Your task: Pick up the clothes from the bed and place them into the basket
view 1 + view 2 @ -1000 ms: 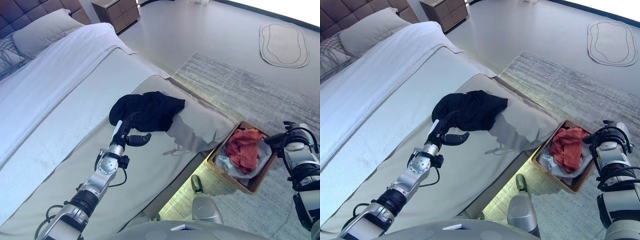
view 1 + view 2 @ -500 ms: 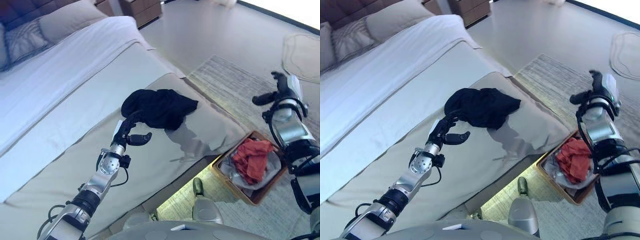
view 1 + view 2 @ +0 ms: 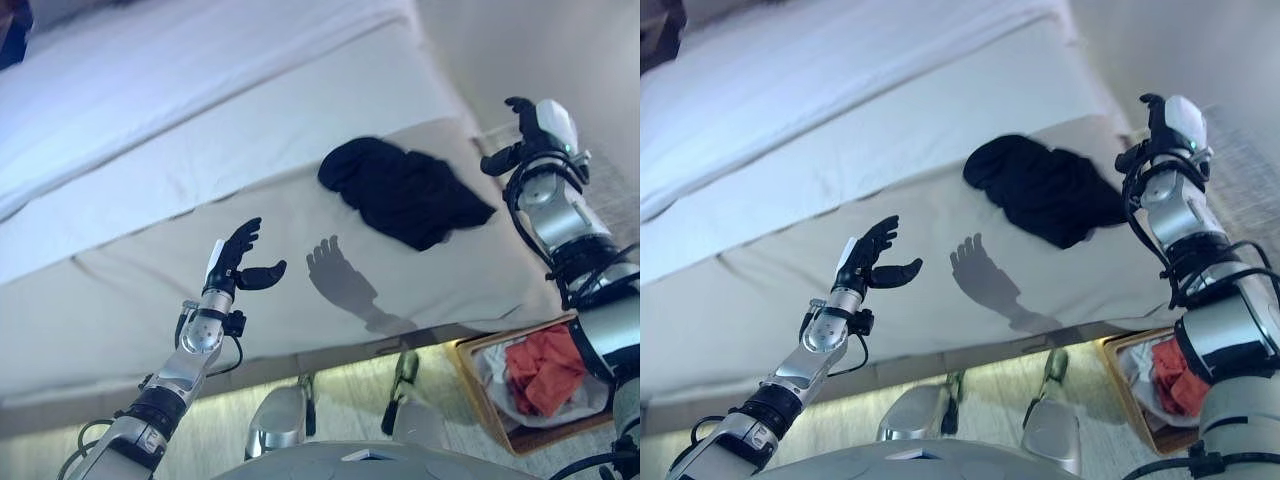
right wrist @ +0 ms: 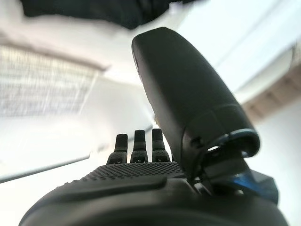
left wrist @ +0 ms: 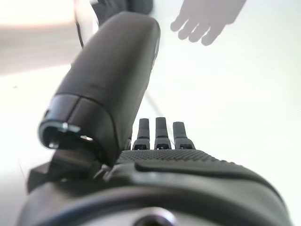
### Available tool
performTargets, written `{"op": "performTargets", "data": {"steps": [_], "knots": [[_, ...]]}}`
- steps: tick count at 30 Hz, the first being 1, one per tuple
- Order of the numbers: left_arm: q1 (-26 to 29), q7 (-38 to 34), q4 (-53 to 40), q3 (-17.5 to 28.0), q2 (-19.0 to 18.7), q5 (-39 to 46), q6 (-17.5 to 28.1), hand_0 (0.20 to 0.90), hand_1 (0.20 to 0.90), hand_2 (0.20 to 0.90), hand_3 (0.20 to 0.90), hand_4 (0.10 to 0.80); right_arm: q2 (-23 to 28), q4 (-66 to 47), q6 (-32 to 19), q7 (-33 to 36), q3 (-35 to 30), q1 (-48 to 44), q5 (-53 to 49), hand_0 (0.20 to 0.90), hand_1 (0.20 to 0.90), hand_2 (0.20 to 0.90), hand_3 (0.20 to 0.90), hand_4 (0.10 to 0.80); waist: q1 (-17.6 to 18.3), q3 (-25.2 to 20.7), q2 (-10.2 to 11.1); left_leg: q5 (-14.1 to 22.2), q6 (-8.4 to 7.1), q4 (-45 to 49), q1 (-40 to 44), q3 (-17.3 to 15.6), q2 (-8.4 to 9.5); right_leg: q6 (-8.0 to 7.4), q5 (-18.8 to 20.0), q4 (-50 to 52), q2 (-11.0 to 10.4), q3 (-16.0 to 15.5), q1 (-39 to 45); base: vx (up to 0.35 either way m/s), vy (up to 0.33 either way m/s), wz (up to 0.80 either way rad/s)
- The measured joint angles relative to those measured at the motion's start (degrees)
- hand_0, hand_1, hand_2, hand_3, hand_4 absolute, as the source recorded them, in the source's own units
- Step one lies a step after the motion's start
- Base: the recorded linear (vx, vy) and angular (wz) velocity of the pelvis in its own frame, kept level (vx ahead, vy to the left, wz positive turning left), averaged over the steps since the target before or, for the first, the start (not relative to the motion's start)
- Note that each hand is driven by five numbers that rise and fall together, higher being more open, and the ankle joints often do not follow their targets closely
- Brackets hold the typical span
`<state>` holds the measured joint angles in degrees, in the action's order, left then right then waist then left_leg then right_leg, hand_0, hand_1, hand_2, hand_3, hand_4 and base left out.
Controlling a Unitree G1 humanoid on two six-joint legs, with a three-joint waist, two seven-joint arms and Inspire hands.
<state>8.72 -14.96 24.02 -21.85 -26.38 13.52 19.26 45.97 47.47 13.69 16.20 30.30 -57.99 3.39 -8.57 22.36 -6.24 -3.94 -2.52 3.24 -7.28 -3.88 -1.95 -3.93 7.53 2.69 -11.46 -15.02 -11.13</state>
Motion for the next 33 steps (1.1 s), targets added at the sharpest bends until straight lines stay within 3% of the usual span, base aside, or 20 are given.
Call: {"op": "performTargets", "data": {"steps": [4,7,12,17,24,25,26,27,30,32,33], "knots": [[3.83,-0.11,-2.30,-0.29,-0.26,0.04,1.91,0.900,0.900,0.900,0.900,0.800,-0.08,3.21,1.64,0.16,1.59,-6.15,-0.06,0.900,0.900,0.900,0.900,0.800,-2.12,8.45,-0.71,1.56,1.14,6.56,-7.27,1.68,1.85,1.41,-4.93,13.58,-3.76,-0.01,-9.39,-0.084,0.003,0.30],[3.69,-1.12,-3.05,-0.44,-0.33,0.22,2.21,0.900,0.900,0.900,0.900,0.800,-2.26,6.28,3.02,-0.36,2.02,-5.40,-0.05,0.900,0.900,0.900,0.900,0.800,-3.67,9.45,-0.61,4.00,1.88,12.67,-11.06,2.53,3.10,2.38,-7.69,20.50,-6.07,0.27,-13.03,-0.006,-0.033,0.24],[3.10,-2.19,-5.38,-0.47,-1.81,1.14,2.26,0.900,0.900,0.900,0.900,0.800,-3.17,8.12,3.80,-0.11,1.98,-5.35,0.09,0.900,0.900,0.900,0.900,0.800,-4.84,9.49,-0.50,7.10,2.66,20.32,-16.40,3.40,3.11,2.25,-10.52,26.11,-7.55,0.20,-16.52,0.030,-0.098,0.15],[2.24,-2.21,-9.84,-0.96,-3.08,1.24,3.56,0.900,0.900,0.900,0.900,0.800,-2.67,13.19,4.54,-1.22,2.04,-7.81,0.08,0.900,0.900,0.900,0.900,0.800,-6.07,9.49,-0.54,8.45,2.24,27.01,-24.61,5.00,3.84,2.48,-12.88,32.38,-8.88,0.16,-23.78,-0.024,-0.050,0.19],[-0.36,-2.20,-11.62,-1.42,-3.96,1.29,3.55,0.900,0.900,0.900,0.900,0.800,-1.96,16.67,7.55,-5.79,3.53,-13.39,1.38,0.900,0.900,0.900,0.900,0.800,-6.73,9.39,-0.70,9.91,2.59,33.46,-32.11,6.10,3.92,1.78,-13.73,38.60,-9.06,1.77,-30.53,-0.033,-0.018,0.05],[-0.67,-2.16,-12.73,-1.46,-4.56,1.31,3.56,0.900,0.900,0.900,0.900,0.800,-1.67,17.56,8.14,-6.40,3.72,-14.21,1.93,0.782,0.782,0.782,0.763,0.663,-6.68,9.39,-0.71,10.02,2.58,34.86,-33.38,6.27,4.10,3.20,-15.65,43.87,-9.06,2.58,-32.22,-0.040,-0.017,0.35],[-0.86,-2.19,-13.85,-1.35,-5.09,1.33,3.66,0.900,0.900,0.900,0.900,0.800,-1.14,18.21,8.86,-6.82,3.90,-15.08,2.49,0.300,0.300,0.300,0.200,0.100,-6.78,9.40,-0.70,10.26,2.21,36.36,-34.70,6.38,4.94,4.85,-19.71,45.74,-8.47,3.31,-32.86,-0.037,-0.015,0.36],[-1.21,-2.56,-14.40,-1.09,-5.19,1.39,4.35,0.900,0.900,0.900,0.900,0.800,-1.15,18.70,9.31,-6.78,4.44,-16.18,3.12,0.300,0.300,0.300,0.200,0.100,-7.13,9.28,-0.88,10.76,1.55,37.36,-35.93,6.86,5.11,4.49,-19.88,45.62,-8.44,3.48,-34.07,-0.044,-0.012,0.02],[-4.61,-2.35,-14.61,-1.05,-5.64,2.04,4.70,0.900,0.900,0.900,0.900,0.800,-1.14,18.20,9.03,-6.42,6.47,-17.63,3.33,0.300,0.300,0.300,0.200,0.100,-8.75,9.25,-0.93,11.57,2.31,37.08,-37.13,9.08,4.38,3.24,-19.83,46.63,-6.17,3.10,-35.60,-0.032,0.002,-0.41],[-4.80,-2.07,-14.98,-0.87,-6.23,2.33,4.73,0.900,0.900,0.900,0.900,0.800,-0.59,18.42,10.05,-5.63,5.11,-17.10,2.74,0.300,0.300,0.300,0.200,0.100,-7.59,9.28,-0.87,11.49,2.27,38.43,-37.37,7.79,4.54,5.52,-25.33,56.95,-5.96,3.98,-33.86,-0.016,0.019,0.33],[-4.62,-2.30,-15.77,-0.64,-5.79,2.44,4.81,0.900,0.900,0.900,0.900,0.800,0.12,18.40,9.83,-4.98,4.29,-17.62,2.25,0.300,0.300,0.300,0.200,0.100,-7.71,9.16,-1.08,11.51,2.07,38.66,-38.12,7.59,5.08,4.94,-30.05,54.11,-5.45,4.50,-33.05,-0.010,0.025,0.26]]}}
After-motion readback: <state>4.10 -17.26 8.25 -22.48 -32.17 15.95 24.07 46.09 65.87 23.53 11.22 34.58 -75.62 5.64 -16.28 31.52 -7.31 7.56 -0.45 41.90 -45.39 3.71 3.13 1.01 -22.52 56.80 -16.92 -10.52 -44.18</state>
